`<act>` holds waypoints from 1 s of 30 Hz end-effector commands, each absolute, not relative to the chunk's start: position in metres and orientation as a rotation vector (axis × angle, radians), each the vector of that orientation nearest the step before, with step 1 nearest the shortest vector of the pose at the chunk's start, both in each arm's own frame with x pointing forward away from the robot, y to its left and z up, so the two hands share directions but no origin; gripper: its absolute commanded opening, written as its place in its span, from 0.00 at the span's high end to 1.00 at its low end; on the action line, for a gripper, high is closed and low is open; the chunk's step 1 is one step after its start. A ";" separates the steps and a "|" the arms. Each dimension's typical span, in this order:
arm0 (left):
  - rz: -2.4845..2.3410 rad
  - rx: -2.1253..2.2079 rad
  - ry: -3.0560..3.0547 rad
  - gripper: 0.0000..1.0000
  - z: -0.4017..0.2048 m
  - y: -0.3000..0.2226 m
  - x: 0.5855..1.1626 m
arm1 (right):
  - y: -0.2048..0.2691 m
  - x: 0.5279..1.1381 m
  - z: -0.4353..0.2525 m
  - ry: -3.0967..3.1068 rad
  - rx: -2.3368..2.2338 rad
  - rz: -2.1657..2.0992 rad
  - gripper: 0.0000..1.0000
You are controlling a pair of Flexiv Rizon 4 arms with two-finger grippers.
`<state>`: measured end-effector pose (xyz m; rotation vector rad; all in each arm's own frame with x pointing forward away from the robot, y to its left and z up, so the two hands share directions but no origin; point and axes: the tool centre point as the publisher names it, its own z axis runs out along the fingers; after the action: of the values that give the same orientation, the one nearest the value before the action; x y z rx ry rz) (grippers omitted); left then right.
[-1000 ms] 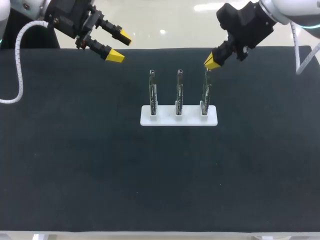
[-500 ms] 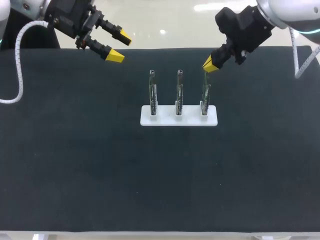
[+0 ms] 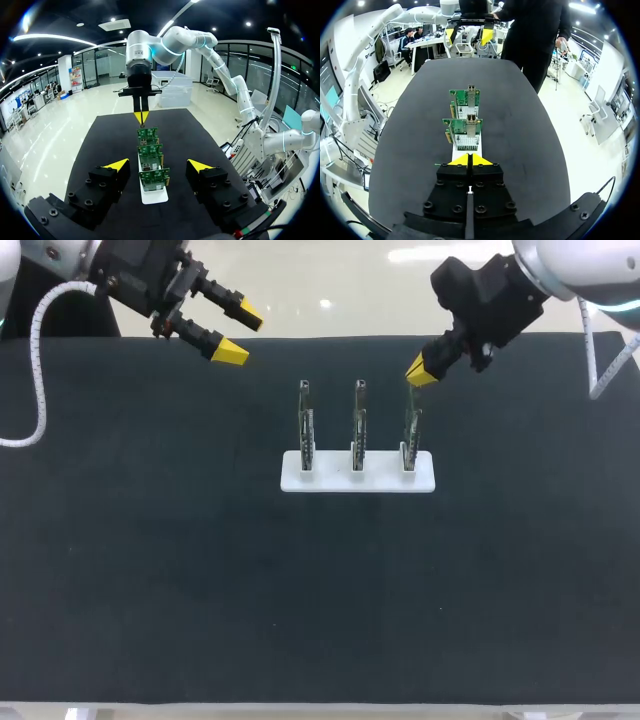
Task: Pick up the optical module with the left hand, and insert it into the network port with the right hand.
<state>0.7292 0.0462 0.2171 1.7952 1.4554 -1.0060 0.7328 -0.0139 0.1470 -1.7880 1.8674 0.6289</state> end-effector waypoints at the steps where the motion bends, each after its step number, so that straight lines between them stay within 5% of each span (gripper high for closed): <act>1: -1.005 1.798 1.458 0.00 0.217 0.046 0.730 | -0.015 0.736 0.149 1.874 -1.794 0.630 1.00; 20: -1.005 1.798 1.458 0.00 0.217 0.046 0.730 | -0.033 0.748 0.217 1.884 -1.751 0.634 1.00; 21: -1.005 1.798 1.458 0.00 0.217 0.046 0.730 | -0.031 0.748 0.218 1.891 -1.722 0.634 0.84; 23: -1.005 1.798 1.458 0.00 0.217 0.046 0.730 | -0.030 0.747 0.219 1.889 -1.698 0.629 0.00; 30: -1.005 1.798 1.458 0.00 0.217 0.046 0.730 | -0.030 0.747 0.219 1.889 -1.698 0.629 0.00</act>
<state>0.7292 0.0462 0.2171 1.7952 1.4554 -1.0060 0.7494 -0.0295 0.2192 -1.7027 1.8908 0.6334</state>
